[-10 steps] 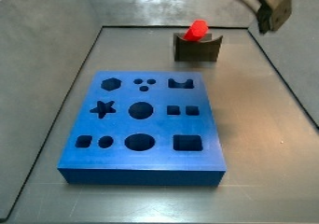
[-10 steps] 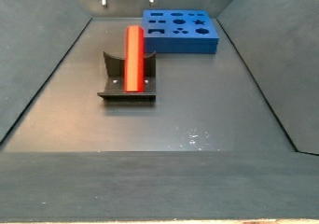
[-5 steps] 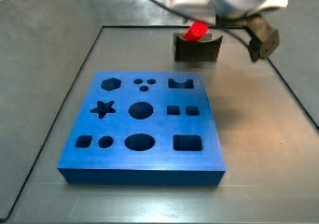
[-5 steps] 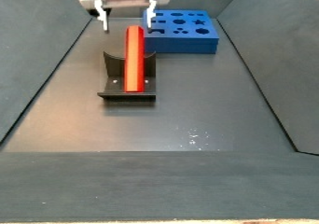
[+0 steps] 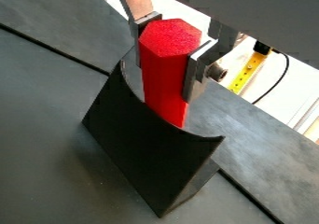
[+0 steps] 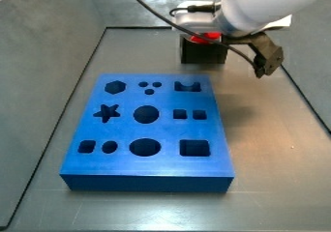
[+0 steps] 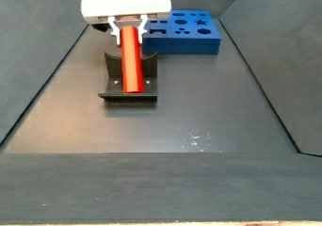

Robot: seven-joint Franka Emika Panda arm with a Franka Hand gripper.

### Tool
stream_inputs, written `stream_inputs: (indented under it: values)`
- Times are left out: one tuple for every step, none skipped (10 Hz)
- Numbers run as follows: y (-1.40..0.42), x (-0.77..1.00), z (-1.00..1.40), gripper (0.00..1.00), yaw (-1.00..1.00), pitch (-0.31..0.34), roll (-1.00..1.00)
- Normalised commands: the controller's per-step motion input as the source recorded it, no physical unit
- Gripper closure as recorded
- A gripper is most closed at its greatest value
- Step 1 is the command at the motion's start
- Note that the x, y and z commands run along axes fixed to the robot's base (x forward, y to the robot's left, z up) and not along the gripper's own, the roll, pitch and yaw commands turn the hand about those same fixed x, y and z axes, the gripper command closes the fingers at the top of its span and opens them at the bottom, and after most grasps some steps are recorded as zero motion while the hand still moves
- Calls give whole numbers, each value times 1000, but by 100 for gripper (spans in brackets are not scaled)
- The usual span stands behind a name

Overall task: Pick up the hexagon object. Move up. Place the hexagon object on the fixture. Regrasp the hexagon object. Move to above the board. Insert the hexagon object.
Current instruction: Move to above the board.

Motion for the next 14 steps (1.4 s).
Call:
stream_inputs:
  values:
    - [35, 217, 1000, 100, 14, -68, 171]
    - [29, 208, 1000, 100, -24, -35, 143]
    - [26, 204, 1000, 100, -44, 0, 116]
    - [25, 202, 1000, 100, -50, 35, 87]
    - [21, 198, 1000, 100, -44, 81, 53]
    - [18, 193, 1000, 100, -29, 117, 34]
    - [14, 186, 1000, 100, -1, 157, 15]
    - [11, 181, 1000, 100, 24, 182, 4]
    - [7, 175, 1000, 100, 56, 196, -8]
    - [5, 169, 1000, 100, 86, 202, -17]
    - [-1, 157, 1000, 100, 124, 197, -29]
    - [-4, 145, 1000, 100, 149, 177, -36]
    - [-8, 131, 1000, 100, 170, 146, -39]
    - [-10, 122, 1000, 100, 177, 121, -40]
